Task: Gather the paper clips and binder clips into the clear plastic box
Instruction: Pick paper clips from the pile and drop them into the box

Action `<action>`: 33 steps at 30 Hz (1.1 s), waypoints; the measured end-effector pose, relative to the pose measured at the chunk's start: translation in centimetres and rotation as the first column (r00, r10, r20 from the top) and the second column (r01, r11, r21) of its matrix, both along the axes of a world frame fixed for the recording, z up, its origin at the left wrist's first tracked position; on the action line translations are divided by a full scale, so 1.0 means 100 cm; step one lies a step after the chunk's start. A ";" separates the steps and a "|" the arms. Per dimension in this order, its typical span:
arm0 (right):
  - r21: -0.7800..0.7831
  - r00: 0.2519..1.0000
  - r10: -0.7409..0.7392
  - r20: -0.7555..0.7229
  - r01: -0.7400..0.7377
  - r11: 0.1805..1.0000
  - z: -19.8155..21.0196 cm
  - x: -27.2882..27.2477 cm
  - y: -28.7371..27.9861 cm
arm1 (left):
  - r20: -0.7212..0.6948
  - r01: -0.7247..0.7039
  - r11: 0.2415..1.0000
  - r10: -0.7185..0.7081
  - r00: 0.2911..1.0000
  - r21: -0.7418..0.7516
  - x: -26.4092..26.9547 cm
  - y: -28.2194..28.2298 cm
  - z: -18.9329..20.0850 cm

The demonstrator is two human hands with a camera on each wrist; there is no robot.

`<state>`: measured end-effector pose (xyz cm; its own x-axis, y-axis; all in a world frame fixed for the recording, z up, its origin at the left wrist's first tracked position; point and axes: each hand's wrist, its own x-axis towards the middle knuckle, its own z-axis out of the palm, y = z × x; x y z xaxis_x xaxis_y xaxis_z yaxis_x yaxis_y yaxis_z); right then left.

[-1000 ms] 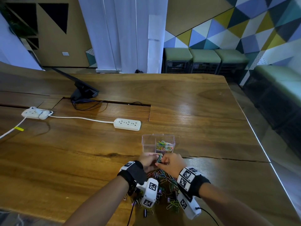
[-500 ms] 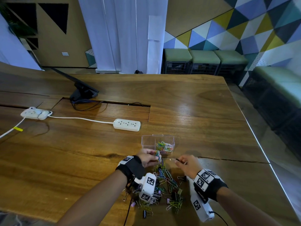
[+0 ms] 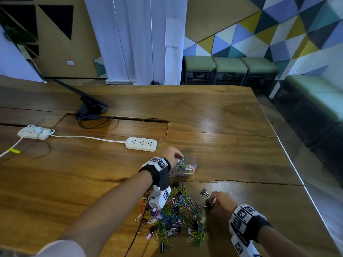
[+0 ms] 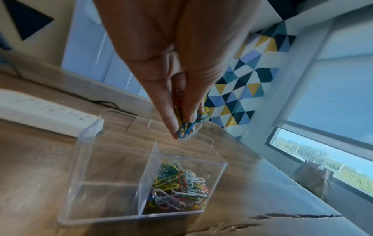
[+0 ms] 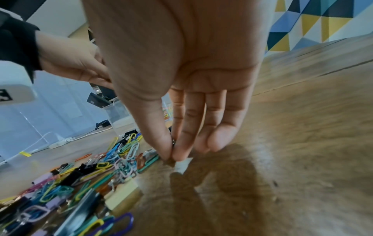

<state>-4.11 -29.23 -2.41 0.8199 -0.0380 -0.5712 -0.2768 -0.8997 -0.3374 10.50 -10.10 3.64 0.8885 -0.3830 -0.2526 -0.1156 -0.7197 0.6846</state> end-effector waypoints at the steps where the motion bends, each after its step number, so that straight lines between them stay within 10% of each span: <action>1: 0.018 1.000 -0.013 0.017 0.013 1.000 -0.002 -0.002 -0.001 | 0.047 0.014 0.999 -0.015 0.999 0.036 0.001 -0.003 0.002; 15: 0.015 0.975 0.104 0.196 -0.109 0.994 0.005 0.005 0.016 | -0.034 0.184 0.980 -0.181 0.983 0.074 0.002 -0.024 -0.017; 24: 0.093 0.977 0.151 0.152 -0.167 0.982 -0.005 0.027 0.052 | 0.253 0.194 0.980 -0.200 0.947 0.046 -0.031 0.008 -0.018; 33: 0.074 0.973 0.185 0.141 -0.197 0.978 -0.025 0.044 0.066 | -0.197 0.362 0.789 -0.303 0.932 0.496 -0.077 0.059 -0.060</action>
<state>0.34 -22.59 -4.87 0.8757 0.1713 -0.4514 -0.0504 -0.8974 -0.4383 2.81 -4.23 -2.34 0.6886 -0.4370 -0.5787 -0.3645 -0.8985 0.2447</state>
